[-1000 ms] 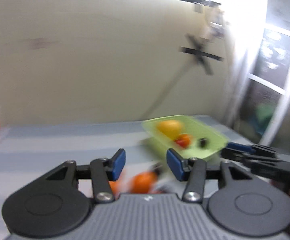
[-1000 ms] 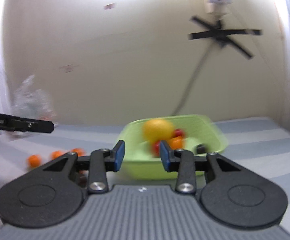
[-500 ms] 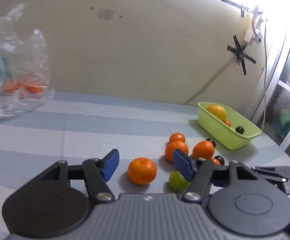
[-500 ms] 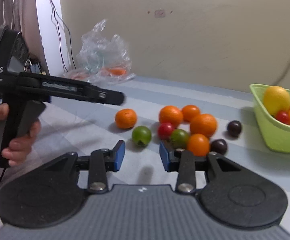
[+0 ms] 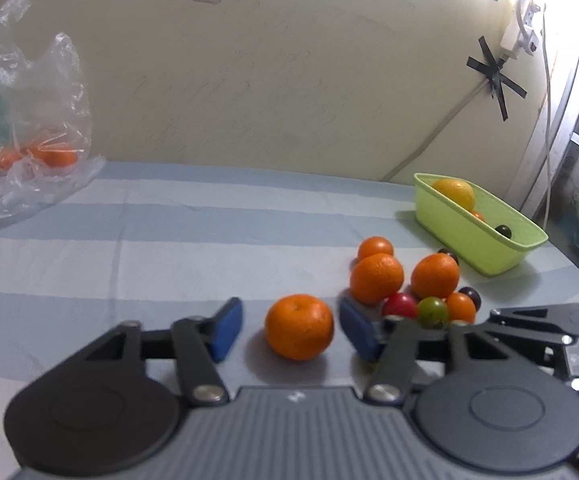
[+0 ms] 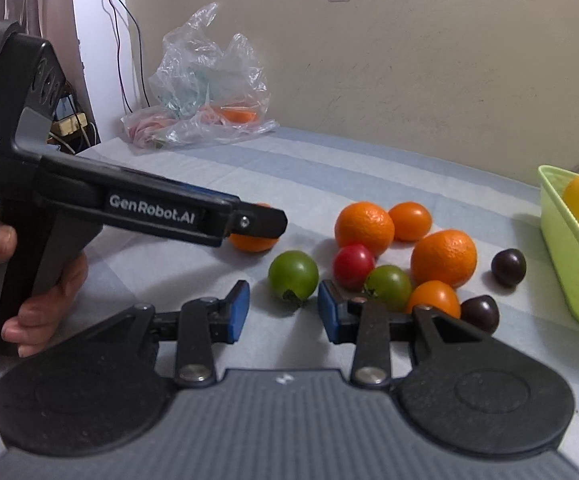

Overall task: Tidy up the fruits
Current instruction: 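Grasp a mandarin orange with the left gripper while the right gripper grasps a green tomato, then drop the mandarin and green tomato into the green basket, opening both grippers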

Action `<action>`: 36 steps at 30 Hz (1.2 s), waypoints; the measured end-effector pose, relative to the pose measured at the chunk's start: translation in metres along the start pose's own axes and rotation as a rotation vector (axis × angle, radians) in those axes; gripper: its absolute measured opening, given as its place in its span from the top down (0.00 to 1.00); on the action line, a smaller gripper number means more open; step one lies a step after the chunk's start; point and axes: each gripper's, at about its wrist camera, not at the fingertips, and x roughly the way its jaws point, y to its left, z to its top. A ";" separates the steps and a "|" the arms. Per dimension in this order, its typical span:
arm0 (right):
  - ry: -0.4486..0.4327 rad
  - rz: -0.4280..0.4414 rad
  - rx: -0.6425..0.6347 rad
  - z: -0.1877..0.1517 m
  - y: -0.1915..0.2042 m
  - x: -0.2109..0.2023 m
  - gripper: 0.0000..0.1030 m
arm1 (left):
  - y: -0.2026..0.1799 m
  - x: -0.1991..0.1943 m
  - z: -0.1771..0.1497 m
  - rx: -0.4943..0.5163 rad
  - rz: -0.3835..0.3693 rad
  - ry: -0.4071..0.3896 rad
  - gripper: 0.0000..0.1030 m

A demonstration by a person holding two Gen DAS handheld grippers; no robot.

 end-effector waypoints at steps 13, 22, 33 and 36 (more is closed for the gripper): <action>-0.044 -0.027 0.008 -0.026 -0.011 -0.053 0.83 | -0.038 -0.036 -0.021 -0.009 -0.063 -0.019 0.63; -0.064 0.008 0.005 -0.010 -0.007 -0.033 0.64 | -0.011 -0.068 -0.027 -0.110 0.003 -0.057 0.63; 0.006 -0.006 -0.053 0.004 0.001 0.008 0.69 | 0.002 -0.079 -0.039 -0.151 -0.007 -0.064 0.63; -0.010 0.001 -0.063 0.001 0.001 -0.004 0.71 | -0.004 -0.078 -0.037 -0.145 -0.025 -0.060 0.63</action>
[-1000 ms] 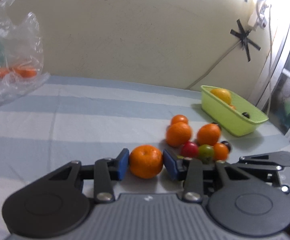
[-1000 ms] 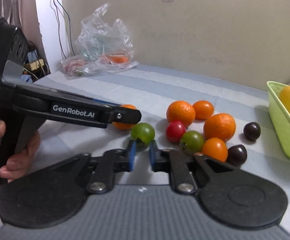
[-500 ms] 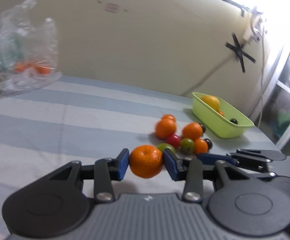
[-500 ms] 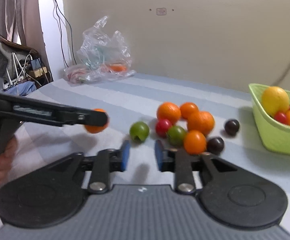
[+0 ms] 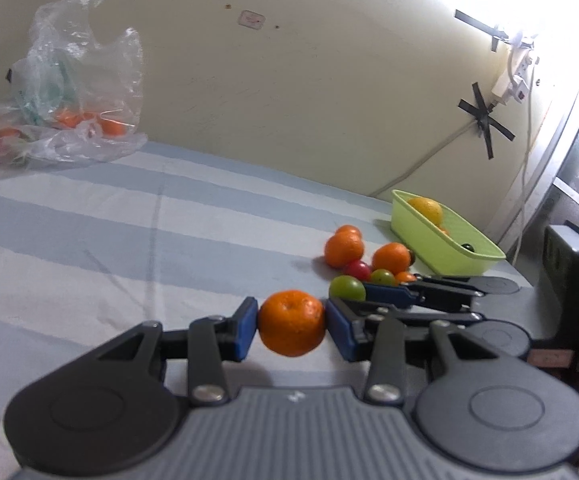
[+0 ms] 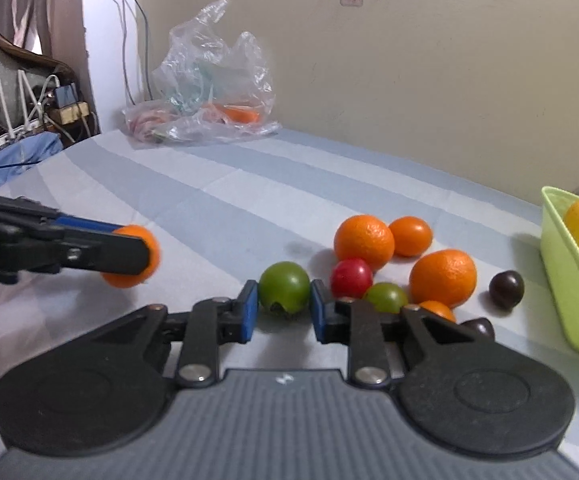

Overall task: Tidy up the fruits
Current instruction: 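Drop the mandarin and green tomato into the green basket, opening both grippers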

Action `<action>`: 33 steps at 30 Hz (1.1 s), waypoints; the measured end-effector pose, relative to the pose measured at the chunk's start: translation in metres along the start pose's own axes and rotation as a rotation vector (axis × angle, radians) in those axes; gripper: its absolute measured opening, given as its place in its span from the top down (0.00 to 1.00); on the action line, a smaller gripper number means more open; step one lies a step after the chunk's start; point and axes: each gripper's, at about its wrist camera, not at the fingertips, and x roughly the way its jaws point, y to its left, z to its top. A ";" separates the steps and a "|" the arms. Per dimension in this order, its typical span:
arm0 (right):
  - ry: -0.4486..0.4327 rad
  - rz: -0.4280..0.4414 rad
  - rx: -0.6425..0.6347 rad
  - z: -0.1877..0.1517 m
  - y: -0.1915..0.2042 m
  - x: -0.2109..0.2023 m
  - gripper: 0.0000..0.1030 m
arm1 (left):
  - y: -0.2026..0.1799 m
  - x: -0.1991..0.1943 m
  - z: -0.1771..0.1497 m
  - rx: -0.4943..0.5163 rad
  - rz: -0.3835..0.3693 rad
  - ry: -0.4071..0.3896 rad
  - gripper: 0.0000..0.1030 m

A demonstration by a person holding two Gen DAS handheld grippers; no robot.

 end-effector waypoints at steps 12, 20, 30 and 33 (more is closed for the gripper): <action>-0.079 -0.222 0.076 -0.065 -0.048 -0.112 0.71 | -0.099 0.051 -0.004 0.181 -0.177 0.104 0.63; -0.167 -0.318 0.186 -0.081 -0.093 -0.148 0.71 | -0.165 0.099 0.006 0.259 -0.285 0.168 0.63; -0.290 -0.385 0.230 -0.041 -0.169 -0.127 0.71 | -0.205 0.166 0.074 0.336 -0.251 0.072 0.63; -0.264 -0.393 0.222 -0.037 -0.183 -0.114 0.71 | -0.208 0.185 0.075 0.342 -0.235 0.099 0.63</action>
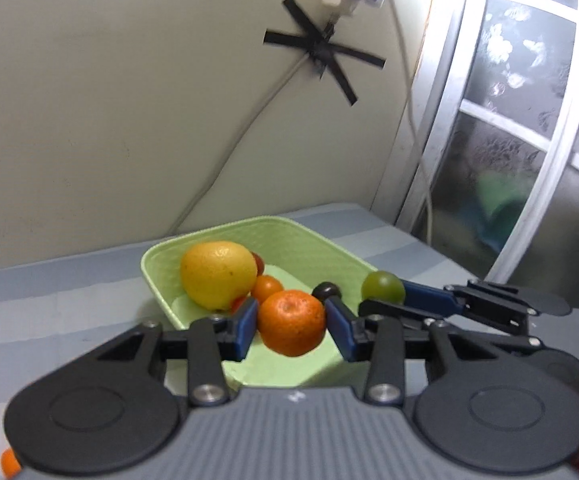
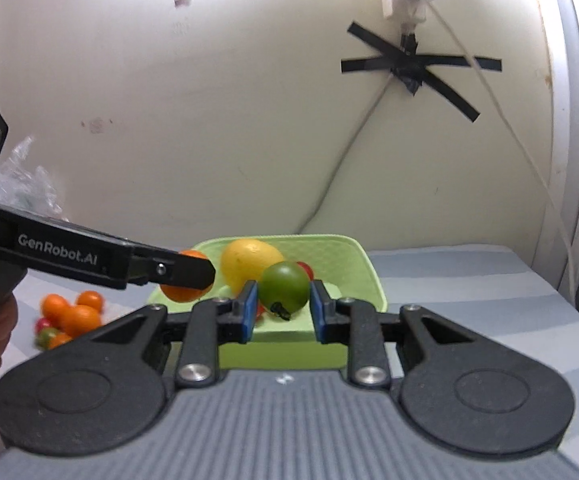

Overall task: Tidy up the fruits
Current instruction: 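Drop the mandarin and green tomato into the green basket, opening both grippers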

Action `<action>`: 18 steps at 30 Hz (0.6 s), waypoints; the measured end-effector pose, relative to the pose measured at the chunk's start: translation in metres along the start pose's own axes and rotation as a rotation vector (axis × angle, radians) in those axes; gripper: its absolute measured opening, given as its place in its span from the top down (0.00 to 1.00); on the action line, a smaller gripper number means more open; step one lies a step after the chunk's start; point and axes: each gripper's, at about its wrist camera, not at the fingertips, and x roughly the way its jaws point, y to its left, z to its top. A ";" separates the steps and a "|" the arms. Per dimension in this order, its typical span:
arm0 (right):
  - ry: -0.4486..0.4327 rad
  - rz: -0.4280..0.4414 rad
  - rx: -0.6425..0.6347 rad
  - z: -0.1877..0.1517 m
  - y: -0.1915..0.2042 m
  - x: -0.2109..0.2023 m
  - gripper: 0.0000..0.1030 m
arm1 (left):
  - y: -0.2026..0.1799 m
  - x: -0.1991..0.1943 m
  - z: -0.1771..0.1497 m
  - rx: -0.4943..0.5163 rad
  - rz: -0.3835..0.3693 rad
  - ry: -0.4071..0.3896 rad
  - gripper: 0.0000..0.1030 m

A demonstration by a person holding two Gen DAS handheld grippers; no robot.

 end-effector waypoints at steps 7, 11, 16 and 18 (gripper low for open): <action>0.020 -0.017 -0.005 -0.002 -0.006 0.012 0.66 | 0.000 0.020 -0.004 0.017 0.017 0.038 0.58; 0.008 -0.012 0.020 -0.001 -0.006 0.004 0.65 | 0.008 -0.010 0.006 0.001 0.032 -0.030 0.57; -0.025 0.048 0.052 0.003 0.006 -0.020 0.64 | 0.046 -0.088 0.002 -0.087 0.111 -0.142 0.57; -0.019 0.099 0.051 0.002 0.016 -0.027 0.64 | 0.059 -0.113 -0.012 -0.111 0.159 -0.148 0.57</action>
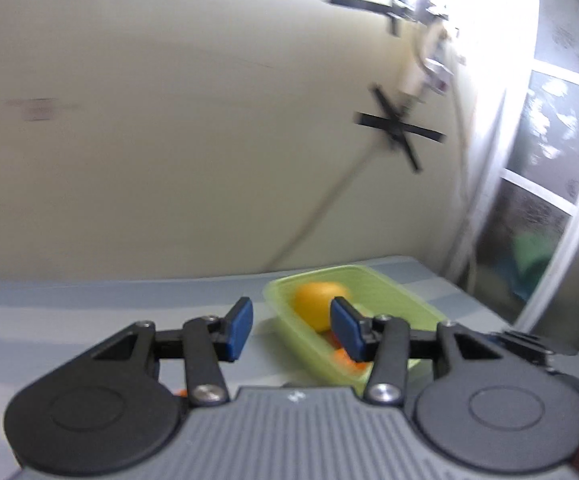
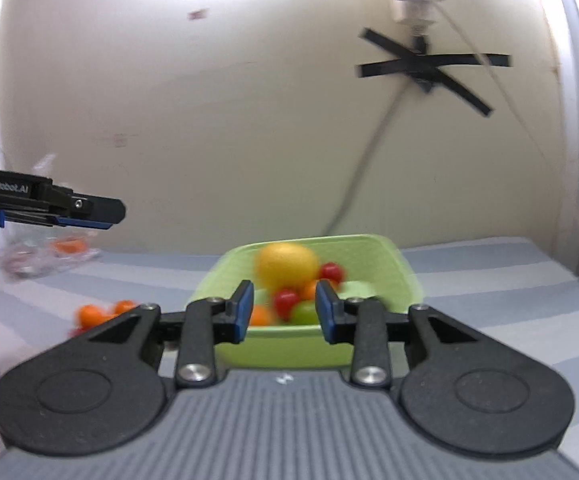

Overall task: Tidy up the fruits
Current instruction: 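Drop the mandarin and green tomato into the green basket, opening both grippers, then grasp an orange cherry tomato with the right gripper while the left gripper grasps a green tomato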

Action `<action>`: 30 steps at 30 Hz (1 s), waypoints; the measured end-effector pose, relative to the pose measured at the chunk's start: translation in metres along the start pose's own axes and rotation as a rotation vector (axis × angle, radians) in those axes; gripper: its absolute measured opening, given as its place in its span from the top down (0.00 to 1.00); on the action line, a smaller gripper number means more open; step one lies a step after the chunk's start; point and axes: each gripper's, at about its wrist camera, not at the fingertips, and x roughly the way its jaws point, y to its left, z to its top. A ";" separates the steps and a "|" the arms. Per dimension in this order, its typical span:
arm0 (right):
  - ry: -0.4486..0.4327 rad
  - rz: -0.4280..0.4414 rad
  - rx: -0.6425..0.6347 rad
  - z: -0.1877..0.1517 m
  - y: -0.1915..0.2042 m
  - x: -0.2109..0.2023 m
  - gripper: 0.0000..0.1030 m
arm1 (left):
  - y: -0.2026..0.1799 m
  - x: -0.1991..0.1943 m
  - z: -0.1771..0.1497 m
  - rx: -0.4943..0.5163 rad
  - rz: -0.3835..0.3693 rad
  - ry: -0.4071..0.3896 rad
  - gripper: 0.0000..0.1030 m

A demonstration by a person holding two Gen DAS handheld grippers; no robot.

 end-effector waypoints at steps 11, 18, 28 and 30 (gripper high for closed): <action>0.182 0.253 -0.101 -0.021 0.079 0.023 0.65 | 0.040 -0.058 -0.070 -0.063 0.004 0.072 0.60; 0.202 0.257 -0.339 -0.031 0.123 0.039 0.65 | 0.044 -0.043 -0.078 -0.051 -0.073 0.116 0.59; 0.187 0.206 -0.559 -0.039 0.135 0.058 0.72 | 0.030 -0.033 -0.078 0.067 -0.099 0.141 0.59; 0.187 0.210 -0.509 -0.035 0.126 0.049 0.72 | 0.026 -0.029 -0.078 0.105 -0.099 0.157 0.57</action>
